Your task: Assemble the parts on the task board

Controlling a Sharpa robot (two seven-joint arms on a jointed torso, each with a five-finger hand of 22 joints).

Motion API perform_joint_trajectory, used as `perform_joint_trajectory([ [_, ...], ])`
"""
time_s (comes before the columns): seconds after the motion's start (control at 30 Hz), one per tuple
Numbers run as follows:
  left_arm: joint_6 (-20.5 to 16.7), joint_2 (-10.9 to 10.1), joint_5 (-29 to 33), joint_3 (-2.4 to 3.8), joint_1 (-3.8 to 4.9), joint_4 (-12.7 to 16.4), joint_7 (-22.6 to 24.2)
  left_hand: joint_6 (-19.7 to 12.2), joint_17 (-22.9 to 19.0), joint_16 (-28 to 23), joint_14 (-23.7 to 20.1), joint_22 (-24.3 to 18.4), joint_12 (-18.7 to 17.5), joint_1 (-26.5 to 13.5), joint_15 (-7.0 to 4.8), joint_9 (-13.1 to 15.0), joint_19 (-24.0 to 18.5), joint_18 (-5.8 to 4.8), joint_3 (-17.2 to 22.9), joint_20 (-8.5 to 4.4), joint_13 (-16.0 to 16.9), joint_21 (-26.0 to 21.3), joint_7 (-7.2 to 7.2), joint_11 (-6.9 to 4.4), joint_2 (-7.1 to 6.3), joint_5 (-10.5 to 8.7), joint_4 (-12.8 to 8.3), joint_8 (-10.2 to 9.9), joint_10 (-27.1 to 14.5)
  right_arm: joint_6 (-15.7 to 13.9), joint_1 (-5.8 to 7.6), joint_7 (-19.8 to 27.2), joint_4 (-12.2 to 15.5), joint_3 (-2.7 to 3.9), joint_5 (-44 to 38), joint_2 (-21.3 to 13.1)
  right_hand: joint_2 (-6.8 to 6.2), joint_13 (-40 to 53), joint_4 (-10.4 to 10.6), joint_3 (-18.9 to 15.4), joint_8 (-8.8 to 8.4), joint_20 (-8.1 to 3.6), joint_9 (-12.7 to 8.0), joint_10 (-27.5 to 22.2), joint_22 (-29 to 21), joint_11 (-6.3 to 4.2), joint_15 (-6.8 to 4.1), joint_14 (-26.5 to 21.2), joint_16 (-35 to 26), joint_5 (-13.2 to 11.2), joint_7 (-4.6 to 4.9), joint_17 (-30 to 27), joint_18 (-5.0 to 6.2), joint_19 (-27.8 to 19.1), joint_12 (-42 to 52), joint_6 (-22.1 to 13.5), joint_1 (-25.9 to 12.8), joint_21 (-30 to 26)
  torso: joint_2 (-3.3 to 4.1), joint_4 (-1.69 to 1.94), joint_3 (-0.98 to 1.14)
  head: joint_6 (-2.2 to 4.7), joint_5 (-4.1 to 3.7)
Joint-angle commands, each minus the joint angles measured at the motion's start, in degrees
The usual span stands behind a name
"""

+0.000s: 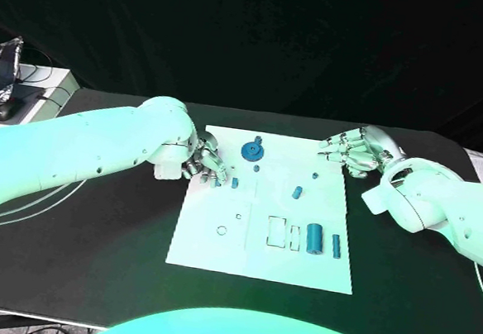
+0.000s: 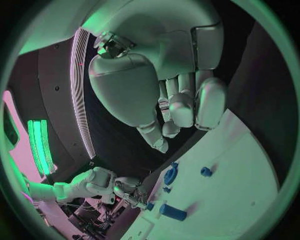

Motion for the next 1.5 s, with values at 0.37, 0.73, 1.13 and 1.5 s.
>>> perform_joint_trajectory([
  [0.37,-1.88,-0.35,-0.86,-0.52,-0.47,0.62,-1.62,-0.98,-0.66,-0.53,0.01,5.53,0.11,4.11,0.38,-1.28,-0.13,0.29,-6.76,0.83,0.02,-1.25,-0.09,-1.67,2.09,-2.35,-0.44,-3.23,1.44,0.84,-0.04,0.61,0.13,0.02,-0.04,0.01,-0.20,-0.03,0.17,0.06,-0.32,-0.38,-0.08,-0.04,8.83,-0.40,-0.30,-0.06,-0.23,0.24,0.22,0.09,-0.01,4.26,-0.23,0.18,0.25,-0.30,-0.01,0.00,-0.06,0.01,-0.02],
  [0.73,-4.23,-0.62,-1.21,-0.56,-0.48,0.52,-2.26,1.19,-1.16,-0.82,-0.07,5.36,1.23,5.89,0.37,-2.75,0.03,0.45,-25.54,0.83,-0.35,-1.83,-0.39,-1.55,2.35,-2.53,7.48,-5.84,0.91,0.78,-0.05,0.63,0.21,0.02,-0.02,-0.07,-0.20,-0.03,0.17,0.06,-0.32,-0.38,-0.08,-0.04,8.83,-0.40,-0.30,-0.06,-0.23,0.24,0.22,0.09,-0.01,4.26,-0.23,0.18,0.25,-0.30,0.00,0.02,-0.04,0.01,0.02],
  [1.13,-3.11,-1.31,-1.61,-0.51,-0.52,1.28,-2.53,0.50,-1.08,-0.78,-0.07,5.57,1.71,11.50,0.28,-1.81,0.16,0.38,-43.88,0.76,-1.24,-2.11,-0.59,-1.64,5.29,-2.48,11.38,-3.20,0.95,0.75,-0.08,0.66,0.22,0.02,-0.02,-0.15,-0.20,-0.03,0.17,0.06,-0.32,-0.38,-0.08,-0.04,8.83,-0.40,-0.30,-0.06,-0.23,0.24,0.22,0.09,-0.01,4.26,-0.23,0.18,0.25,-0.30,0.00,0.03,-0.07,0.01,-0.06],
  [1.5,-4.74,-2.65,-1.35,-0.08,-0.57,2.96,-1.79,0.48,-0.76,-0.58,-0.01,5.72,2.12,10.63,0.24,-1.09,0.31,0.34,-46.05,0.72,-1.61,-1.99,-0.83,-1.73,4.78,-9.52,13.22,-1.63,1.15,0.72,-0.12,0.68,0.22,0.02,-0.02,-0.17,-0.20,-0.03,0.17,0.06,-0.32,-0.38,-0.08,-0.04,8.83,-0.40,-0.30,-0.06,-0.23,0.24,0.22,0.09,-0.01,4.26,-0.23,0.18,0.25,-0.30,0.00,0.01,-0.10,0.01,-0.08],
])
